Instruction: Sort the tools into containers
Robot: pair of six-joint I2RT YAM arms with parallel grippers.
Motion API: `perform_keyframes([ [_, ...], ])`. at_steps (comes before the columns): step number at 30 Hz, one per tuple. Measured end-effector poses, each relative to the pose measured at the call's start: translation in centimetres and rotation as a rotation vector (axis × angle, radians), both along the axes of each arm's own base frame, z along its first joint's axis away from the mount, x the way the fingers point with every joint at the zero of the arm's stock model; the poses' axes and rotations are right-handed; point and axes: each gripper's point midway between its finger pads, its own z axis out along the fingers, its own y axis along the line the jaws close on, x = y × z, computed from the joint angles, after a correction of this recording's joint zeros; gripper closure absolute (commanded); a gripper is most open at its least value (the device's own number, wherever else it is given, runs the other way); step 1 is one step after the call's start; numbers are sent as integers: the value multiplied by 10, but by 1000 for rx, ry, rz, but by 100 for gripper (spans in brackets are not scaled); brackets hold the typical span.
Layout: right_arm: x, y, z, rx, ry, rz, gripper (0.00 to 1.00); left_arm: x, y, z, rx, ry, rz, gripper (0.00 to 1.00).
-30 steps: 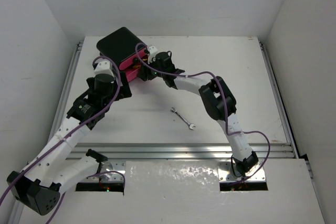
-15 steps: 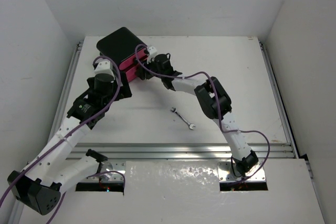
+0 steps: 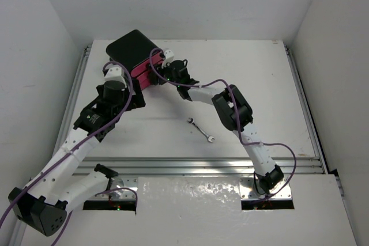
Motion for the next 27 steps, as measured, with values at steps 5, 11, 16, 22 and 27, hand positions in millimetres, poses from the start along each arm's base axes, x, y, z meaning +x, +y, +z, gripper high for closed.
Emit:
perform_keyframes([
  [5, 5, 2, 9, 25, -19, -13, 56, 0, -1, 0, -2, 1, -3, 0],
  [11, 9, 5, 2, 38, -22, -17, 56, 0, -2, 0, -6, 2, -10, 0],
  [16, 9, 5, 1, 45, -26, -19, 53, 0, -3, 0, -9, 3, -16, 0],
  [22, -18, -21, -37, -1, 20, -39, 42, -1, -4, 0, -11, 3, -19, 0],
  [27, -19, -22, -40, -11, 21, -40, 42, -1, -4, -1, -8, 4, -21, 0],
])
